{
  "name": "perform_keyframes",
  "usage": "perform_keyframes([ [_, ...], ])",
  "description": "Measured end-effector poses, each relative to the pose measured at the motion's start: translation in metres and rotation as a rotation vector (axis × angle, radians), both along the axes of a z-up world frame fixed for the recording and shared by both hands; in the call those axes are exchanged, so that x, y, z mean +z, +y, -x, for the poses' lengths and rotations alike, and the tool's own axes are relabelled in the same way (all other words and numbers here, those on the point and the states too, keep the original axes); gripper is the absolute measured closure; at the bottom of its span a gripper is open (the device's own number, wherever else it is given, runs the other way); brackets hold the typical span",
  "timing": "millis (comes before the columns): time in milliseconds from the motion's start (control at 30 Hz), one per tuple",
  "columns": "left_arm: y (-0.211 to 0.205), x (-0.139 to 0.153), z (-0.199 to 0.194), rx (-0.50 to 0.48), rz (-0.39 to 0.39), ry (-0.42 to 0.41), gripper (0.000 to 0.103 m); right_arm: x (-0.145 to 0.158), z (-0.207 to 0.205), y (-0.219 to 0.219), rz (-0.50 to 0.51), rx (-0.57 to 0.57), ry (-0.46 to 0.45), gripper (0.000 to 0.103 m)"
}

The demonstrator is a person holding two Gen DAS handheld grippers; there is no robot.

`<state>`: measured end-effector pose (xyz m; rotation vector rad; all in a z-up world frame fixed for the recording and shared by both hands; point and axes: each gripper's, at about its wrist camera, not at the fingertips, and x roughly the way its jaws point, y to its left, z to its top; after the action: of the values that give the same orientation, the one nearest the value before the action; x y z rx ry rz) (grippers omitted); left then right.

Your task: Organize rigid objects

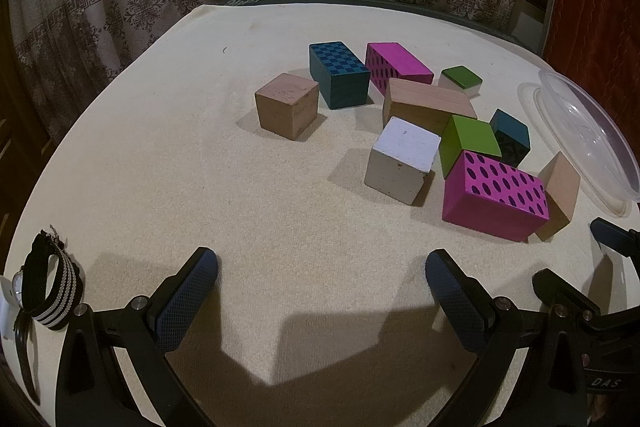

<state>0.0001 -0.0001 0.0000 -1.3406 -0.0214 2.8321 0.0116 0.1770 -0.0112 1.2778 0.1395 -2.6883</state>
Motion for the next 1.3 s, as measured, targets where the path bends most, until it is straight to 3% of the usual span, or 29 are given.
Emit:
perform_keyframes([
  [967,0.000,0.000,0.000,0.004,-0.004,0.000,0.000,0.006,-0.004,-0.002,0.000,-0.014,0.023,0.000],
  [1133,-0.004,0.012,-0.004,0.008,-0.010,0.041,0.000,0.020,-0.007,0.002,0.034,-0.012,0.083,0.000],
  [1300,-0.017,0.041,-0.003,0.027,-0.007,0.115,0.000,0.033,-0.006,0.009,0.101,-0.001,0.126,0.000],
])
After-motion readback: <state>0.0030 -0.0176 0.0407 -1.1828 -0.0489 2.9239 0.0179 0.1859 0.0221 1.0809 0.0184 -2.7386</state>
